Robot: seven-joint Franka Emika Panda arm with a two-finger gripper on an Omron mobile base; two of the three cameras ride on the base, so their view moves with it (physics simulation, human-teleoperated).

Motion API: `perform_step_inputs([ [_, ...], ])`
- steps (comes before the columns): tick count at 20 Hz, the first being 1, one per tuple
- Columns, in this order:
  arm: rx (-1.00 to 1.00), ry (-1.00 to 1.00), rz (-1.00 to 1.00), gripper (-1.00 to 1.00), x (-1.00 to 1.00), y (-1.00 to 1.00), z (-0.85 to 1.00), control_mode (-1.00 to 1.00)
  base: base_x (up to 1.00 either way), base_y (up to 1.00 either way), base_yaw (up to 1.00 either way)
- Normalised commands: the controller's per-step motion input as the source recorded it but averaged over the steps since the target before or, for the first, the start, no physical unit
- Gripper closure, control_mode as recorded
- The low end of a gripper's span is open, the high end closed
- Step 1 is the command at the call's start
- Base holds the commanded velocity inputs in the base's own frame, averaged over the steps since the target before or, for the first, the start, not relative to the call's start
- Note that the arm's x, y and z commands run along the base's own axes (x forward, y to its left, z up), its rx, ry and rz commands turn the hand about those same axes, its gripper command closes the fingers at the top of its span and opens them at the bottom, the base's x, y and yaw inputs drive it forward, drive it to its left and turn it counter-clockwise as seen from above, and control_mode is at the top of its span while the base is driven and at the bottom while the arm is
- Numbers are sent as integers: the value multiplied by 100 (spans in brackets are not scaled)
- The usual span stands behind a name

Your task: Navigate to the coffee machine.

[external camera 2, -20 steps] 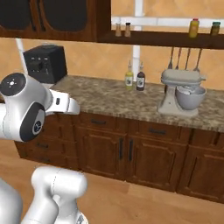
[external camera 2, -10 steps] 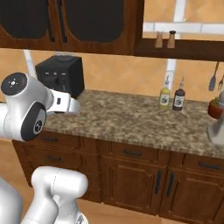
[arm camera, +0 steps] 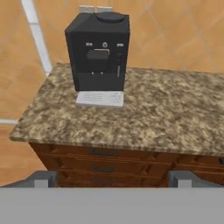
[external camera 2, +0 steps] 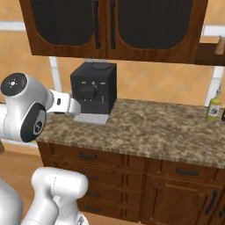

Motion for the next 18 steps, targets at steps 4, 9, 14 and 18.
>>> perform_step_inputs([
  [4, 0, 0, 0, -100, 0, 0, 0, 100, 95, 57, -10],
  [9, 0, 0, 0, -100, 0, 0, 0, 100, 100, -18, -9],
  [14, 0, 0, 0, -100, 0, 0, 0, 100, 100, -25, -3],
  [18, 0, 0, 0, -100, 0, 0, 0, 100, 100, -75, 29],
])
